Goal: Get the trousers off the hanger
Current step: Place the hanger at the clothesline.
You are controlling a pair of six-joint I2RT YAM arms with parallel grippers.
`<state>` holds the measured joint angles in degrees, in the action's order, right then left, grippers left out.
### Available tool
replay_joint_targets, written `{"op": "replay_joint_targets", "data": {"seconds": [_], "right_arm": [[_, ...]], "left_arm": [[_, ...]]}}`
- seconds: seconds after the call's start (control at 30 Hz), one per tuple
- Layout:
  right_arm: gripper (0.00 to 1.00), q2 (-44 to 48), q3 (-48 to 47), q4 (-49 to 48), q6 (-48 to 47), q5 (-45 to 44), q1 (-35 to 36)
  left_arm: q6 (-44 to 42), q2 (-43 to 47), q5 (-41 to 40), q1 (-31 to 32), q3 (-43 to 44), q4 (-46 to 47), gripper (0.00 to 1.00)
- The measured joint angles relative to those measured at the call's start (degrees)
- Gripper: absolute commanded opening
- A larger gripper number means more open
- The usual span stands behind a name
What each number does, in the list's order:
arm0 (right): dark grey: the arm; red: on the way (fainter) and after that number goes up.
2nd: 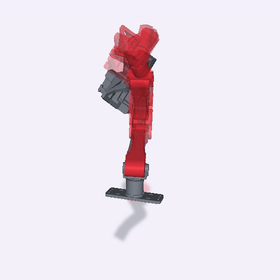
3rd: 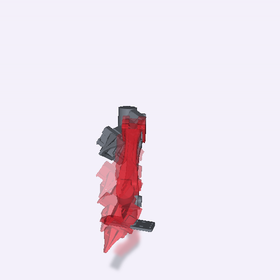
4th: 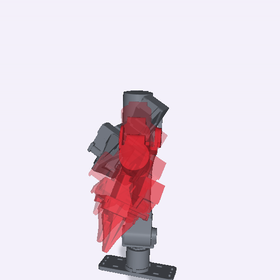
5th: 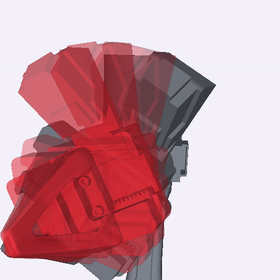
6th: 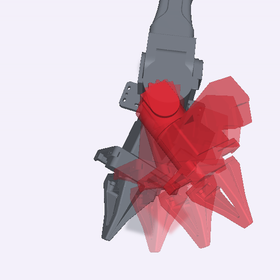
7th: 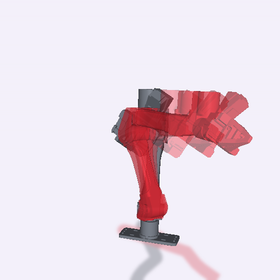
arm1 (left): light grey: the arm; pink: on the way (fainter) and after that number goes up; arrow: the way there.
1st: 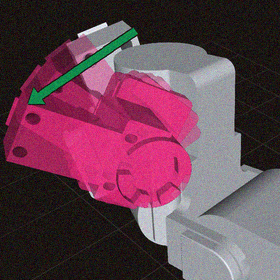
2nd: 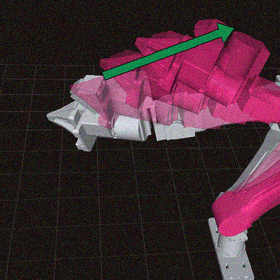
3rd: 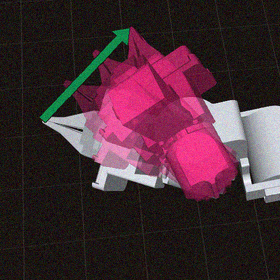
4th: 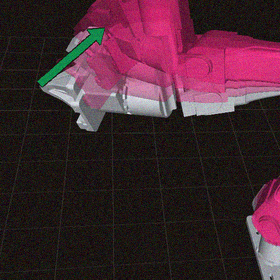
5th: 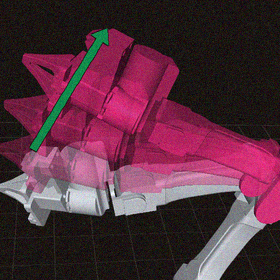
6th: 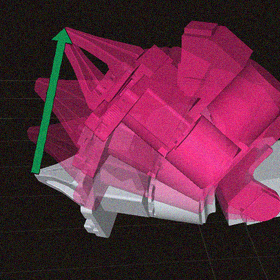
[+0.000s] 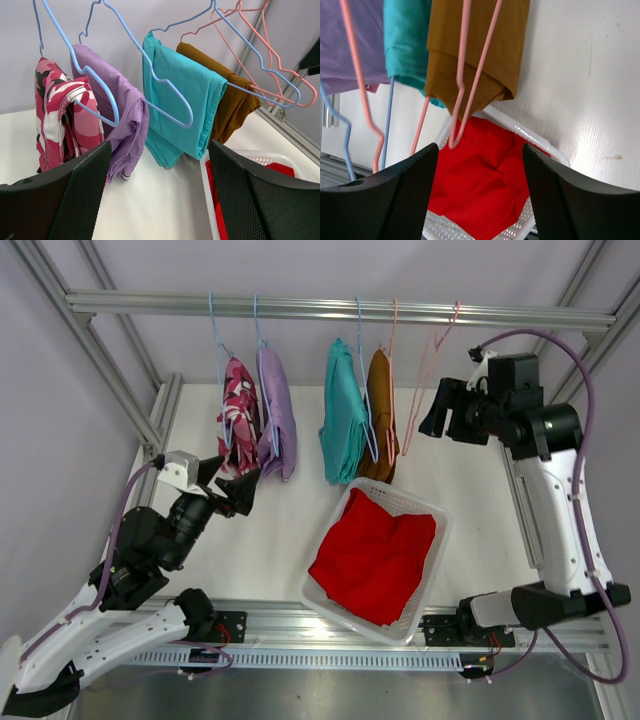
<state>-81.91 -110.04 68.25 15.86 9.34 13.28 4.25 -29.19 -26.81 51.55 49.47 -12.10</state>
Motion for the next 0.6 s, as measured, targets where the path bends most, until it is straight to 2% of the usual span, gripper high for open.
{"op": "replay_joint_targets", "data": {"seconds": [0.33, 0.6], "right_arm": [[0.73, 18.53, 10.82, -4.17, 1.05, -3.69, 0.5], [0.73, 18.45, 8.57, -8.09, -0.79, -6.38, 2.6]], "left_arm": [[-0.24, -0.04, 0.0, 0.02, -0.09, 0.02, 0.84], [-0.24, -0.9, 0.04, 0.02, -0.09, 0.0, 0.84]]}}
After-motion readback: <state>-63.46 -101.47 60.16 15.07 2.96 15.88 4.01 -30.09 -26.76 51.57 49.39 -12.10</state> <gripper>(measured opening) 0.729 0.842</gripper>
